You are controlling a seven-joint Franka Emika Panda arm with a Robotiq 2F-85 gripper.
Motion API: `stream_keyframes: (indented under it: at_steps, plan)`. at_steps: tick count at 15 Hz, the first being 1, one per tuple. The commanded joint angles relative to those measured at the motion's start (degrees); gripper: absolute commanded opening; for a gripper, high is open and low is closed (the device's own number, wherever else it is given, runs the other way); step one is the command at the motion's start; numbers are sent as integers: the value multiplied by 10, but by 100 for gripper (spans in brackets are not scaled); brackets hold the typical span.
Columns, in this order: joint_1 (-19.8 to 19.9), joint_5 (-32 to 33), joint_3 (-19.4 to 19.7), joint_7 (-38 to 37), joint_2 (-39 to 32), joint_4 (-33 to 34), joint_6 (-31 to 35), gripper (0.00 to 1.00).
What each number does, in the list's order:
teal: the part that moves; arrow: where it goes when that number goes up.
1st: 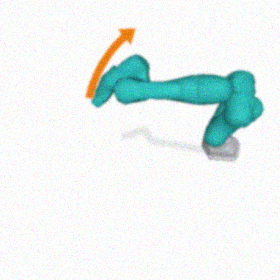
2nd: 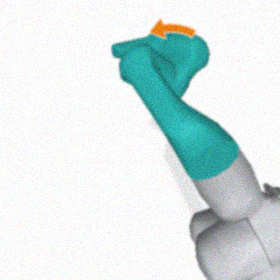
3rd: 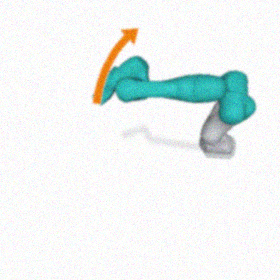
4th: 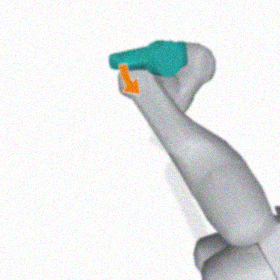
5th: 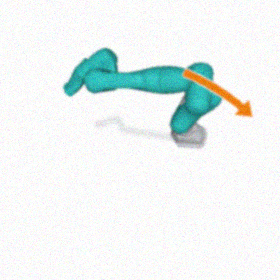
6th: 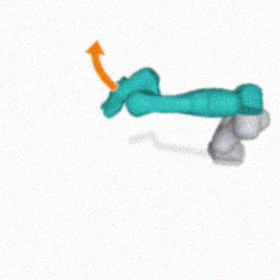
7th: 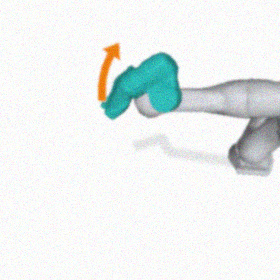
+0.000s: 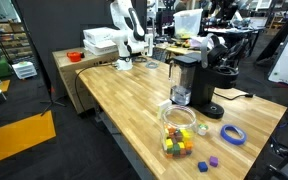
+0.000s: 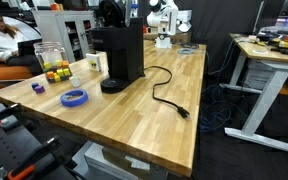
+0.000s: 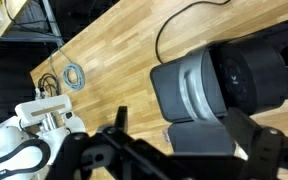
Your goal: Close the water reservoir lid on the Keurig machine
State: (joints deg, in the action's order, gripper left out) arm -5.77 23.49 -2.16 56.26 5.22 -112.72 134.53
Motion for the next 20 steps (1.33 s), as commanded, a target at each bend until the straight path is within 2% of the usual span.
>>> stream_keyframes:
  at_steps: [1,5,6,7,16,18,20]
  plan:
    - [5,30,-10,13,-20,26,16,100]
    - [4,35,-17,-1,-40,41,24,100]
    - [4,33,-18,-3,-44,45,22,92]
    - [5,32,-17,-6,-48,47,24,74]
    - [8,34,-15,-9,-63,57,35,11]
    - [9,33,-14,-8,-67,54,36,0]
    - [11,33,-13,-7,-70,54,37,0]
